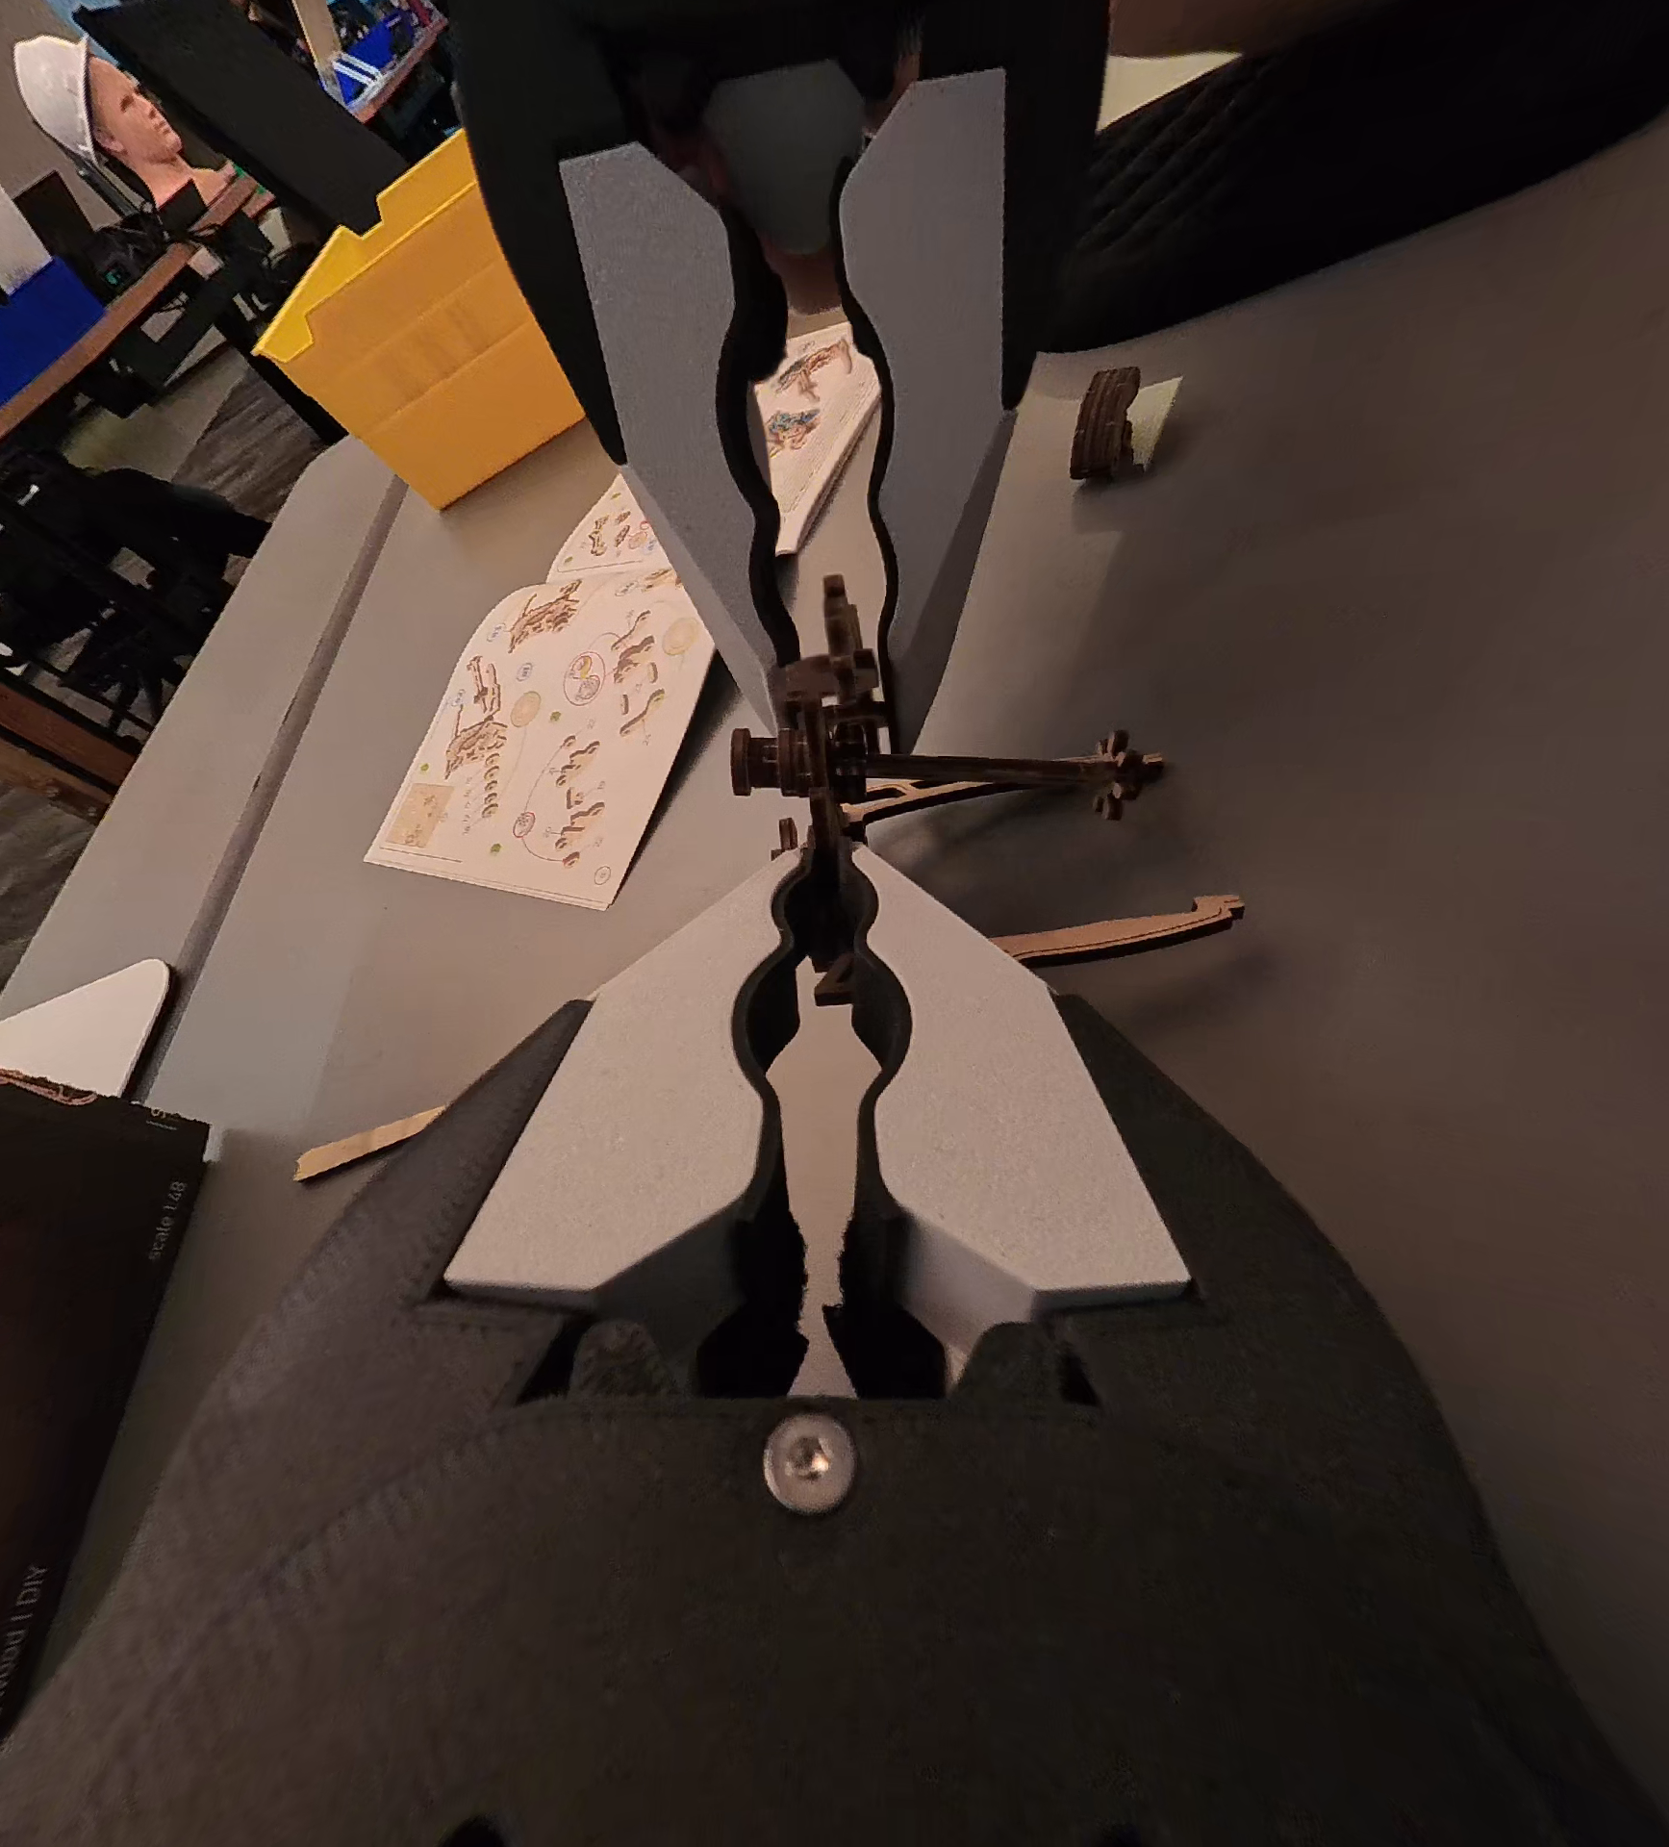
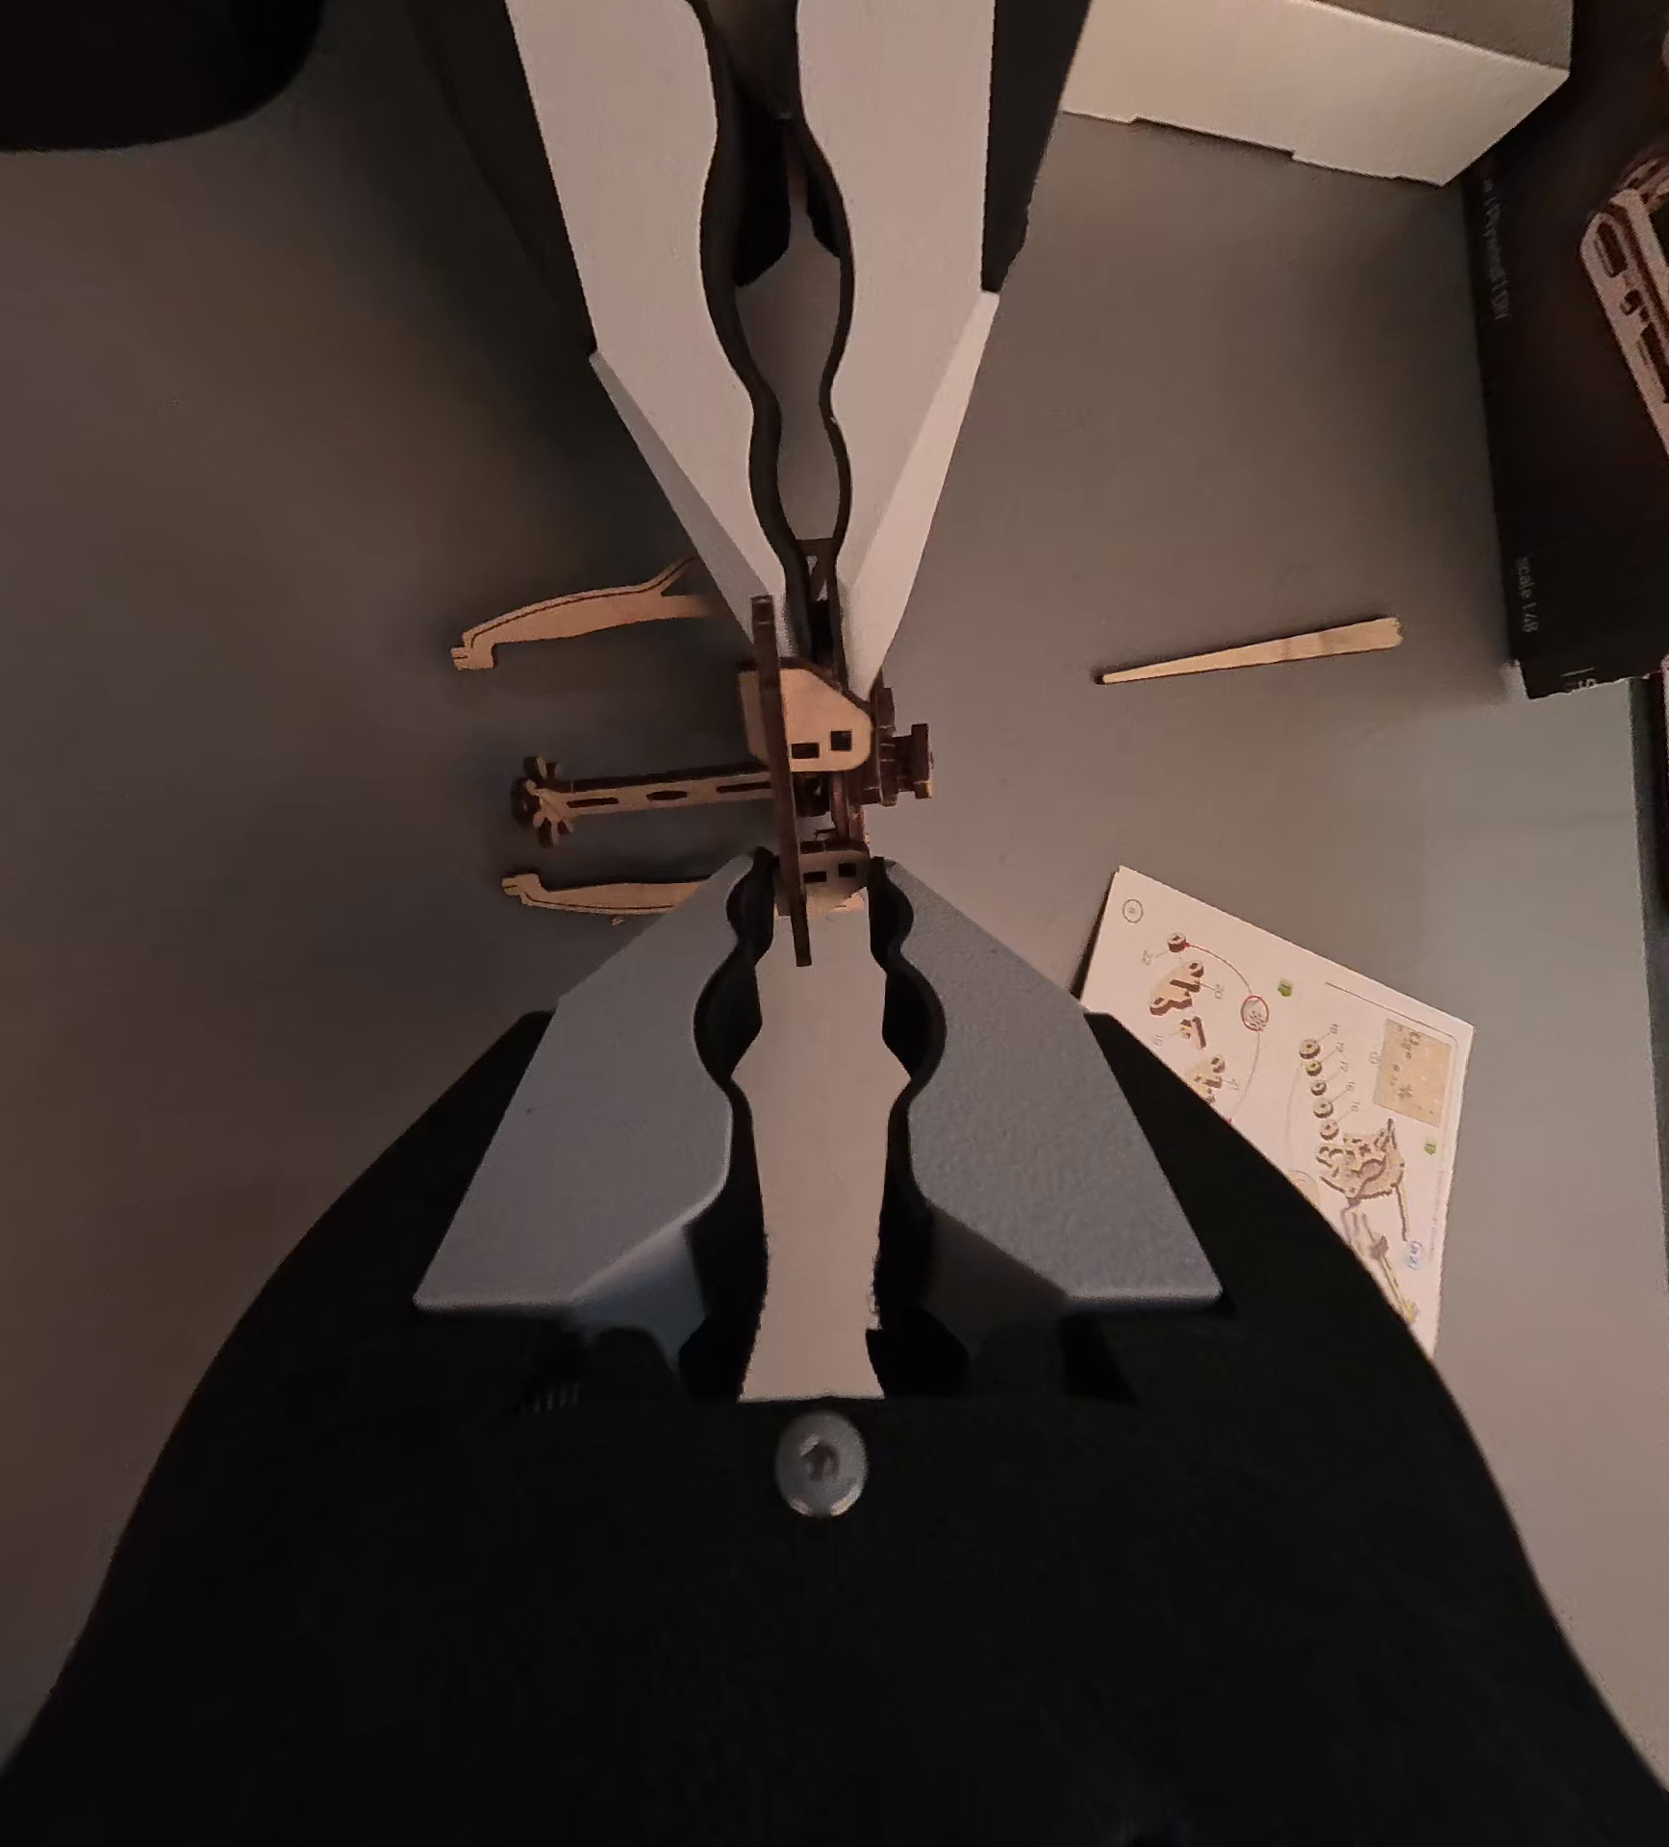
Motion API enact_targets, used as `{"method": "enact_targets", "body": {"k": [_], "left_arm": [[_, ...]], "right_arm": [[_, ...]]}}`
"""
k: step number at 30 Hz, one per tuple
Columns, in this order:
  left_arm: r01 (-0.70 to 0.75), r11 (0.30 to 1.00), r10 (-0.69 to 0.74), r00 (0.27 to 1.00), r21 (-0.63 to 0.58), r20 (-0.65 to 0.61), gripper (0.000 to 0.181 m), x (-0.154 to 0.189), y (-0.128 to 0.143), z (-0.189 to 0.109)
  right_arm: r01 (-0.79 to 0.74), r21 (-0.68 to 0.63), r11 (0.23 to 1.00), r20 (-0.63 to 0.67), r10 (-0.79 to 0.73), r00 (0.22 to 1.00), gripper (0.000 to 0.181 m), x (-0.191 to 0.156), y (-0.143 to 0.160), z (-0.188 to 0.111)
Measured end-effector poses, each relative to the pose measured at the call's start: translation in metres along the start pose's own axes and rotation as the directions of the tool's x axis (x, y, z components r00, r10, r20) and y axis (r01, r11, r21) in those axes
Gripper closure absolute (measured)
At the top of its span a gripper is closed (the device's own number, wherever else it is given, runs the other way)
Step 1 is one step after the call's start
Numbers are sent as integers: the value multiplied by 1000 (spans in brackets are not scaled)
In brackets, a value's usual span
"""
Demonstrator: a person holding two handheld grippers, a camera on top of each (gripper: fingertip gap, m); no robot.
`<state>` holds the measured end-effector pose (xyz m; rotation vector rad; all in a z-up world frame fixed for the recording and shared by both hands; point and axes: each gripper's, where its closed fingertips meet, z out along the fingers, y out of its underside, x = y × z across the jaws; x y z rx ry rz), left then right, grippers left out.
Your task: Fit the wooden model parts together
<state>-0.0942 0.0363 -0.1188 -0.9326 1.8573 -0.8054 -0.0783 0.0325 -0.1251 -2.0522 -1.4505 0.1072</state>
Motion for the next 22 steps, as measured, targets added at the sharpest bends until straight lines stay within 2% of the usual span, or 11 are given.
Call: {"method": "enact_targets", "body": {"k": [6,22], "left_arm": [[6,1000,-6,1000,-2,-1,181,0,0,0],[36,999,-36,999,-4,-11,181,-1,-1,1]], "right_arm": [[9,-20,1000,11,-9,1000,164,0,0,0],[82,-302,950,24,-78,997,165,0,6,0]]}}
